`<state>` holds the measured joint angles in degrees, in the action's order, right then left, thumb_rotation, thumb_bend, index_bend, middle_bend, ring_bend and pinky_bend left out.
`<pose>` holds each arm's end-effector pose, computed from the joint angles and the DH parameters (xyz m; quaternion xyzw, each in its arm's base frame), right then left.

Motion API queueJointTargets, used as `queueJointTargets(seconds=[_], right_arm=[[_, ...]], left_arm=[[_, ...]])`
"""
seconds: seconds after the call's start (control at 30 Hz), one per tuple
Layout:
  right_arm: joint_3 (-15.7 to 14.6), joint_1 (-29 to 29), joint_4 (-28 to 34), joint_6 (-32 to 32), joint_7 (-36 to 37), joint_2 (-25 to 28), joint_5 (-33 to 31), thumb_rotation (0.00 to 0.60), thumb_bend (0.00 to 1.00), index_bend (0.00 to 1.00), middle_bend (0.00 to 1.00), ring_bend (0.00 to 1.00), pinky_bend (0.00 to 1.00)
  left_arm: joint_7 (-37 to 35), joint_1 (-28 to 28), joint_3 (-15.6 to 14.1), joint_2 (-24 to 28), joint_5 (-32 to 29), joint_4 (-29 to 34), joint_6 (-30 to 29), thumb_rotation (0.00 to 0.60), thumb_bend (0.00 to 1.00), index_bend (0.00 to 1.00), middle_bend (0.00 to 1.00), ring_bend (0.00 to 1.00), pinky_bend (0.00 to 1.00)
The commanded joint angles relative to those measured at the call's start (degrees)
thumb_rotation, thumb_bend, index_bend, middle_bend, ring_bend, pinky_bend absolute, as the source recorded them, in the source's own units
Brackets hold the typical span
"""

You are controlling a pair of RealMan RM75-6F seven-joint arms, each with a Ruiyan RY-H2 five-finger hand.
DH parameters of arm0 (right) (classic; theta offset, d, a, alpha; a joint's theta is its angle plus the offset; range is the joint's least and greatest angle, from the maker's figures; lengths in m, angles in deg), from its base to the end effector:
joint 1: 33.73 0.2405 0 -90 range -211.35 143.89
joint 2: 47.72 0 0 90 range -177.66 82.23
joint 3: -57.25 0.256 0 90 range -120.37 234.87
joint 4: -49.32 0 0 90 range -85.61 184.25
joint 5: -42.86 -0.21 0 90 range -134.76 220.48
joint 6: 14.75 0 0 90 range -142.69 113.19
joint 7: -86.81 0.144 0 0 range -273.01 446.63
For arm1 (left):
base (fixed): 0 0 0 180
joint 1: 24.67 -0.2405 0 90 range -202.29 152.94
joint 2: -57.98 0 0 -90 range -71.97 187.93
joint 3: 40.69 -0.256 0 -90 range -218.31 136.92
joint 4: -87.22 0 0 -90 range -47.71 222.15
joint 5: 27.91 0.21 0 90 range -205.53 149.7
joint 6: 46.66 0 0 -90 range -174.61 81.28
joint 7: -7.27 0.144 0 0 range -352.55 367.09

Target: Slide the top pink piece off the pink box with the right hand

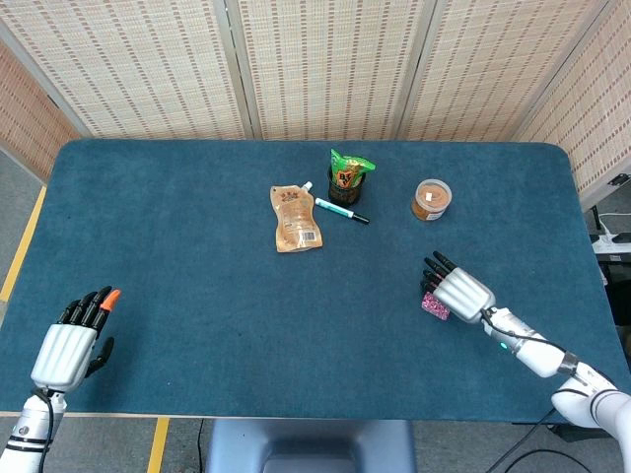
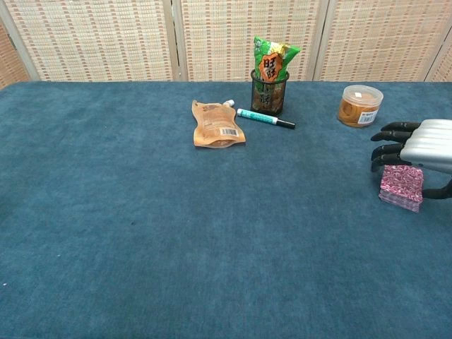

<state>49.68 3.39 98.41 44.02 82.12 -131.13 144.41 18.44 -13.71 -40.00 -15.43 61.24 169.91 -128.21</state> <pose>-0.3043 -0.3421 0.0456 0.8859 -0.0785 0.1723 0.4236 -0.3066 0.2072 0.1048 -0.6832 -0.3029 -0.3408 0.5704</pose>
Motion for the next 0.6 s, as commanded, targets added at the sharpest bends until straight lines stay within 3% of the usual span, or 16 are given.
queueJointTargets(seconds=[0.03, 0.6], right_arm=[[0.01, 0.08, 0.19, 0.00, -0.46, 0.05, -0.13, 0.600, 0.22, 0.29, 0.21, 0.01, 0.00], [-0.36, 0.13, 0.08, -0.13, -0.94, -0.47, -0.68, 0.600, 0.22, 0.31, 0.22, 0.03, 0.01]], left_arm=[[0.00, 0.00, 0.03, 0.02, -0.03, 0.02, -0.03, 0.600, 0.48, 0.00, 0.06, 0.11, 0.20], [0.18, 0.00, 0.03, 0.03, -0.11, 0.02, -0.09, 0.600, 0.48, 0.00, 0.07, 0.11, 0.20]])
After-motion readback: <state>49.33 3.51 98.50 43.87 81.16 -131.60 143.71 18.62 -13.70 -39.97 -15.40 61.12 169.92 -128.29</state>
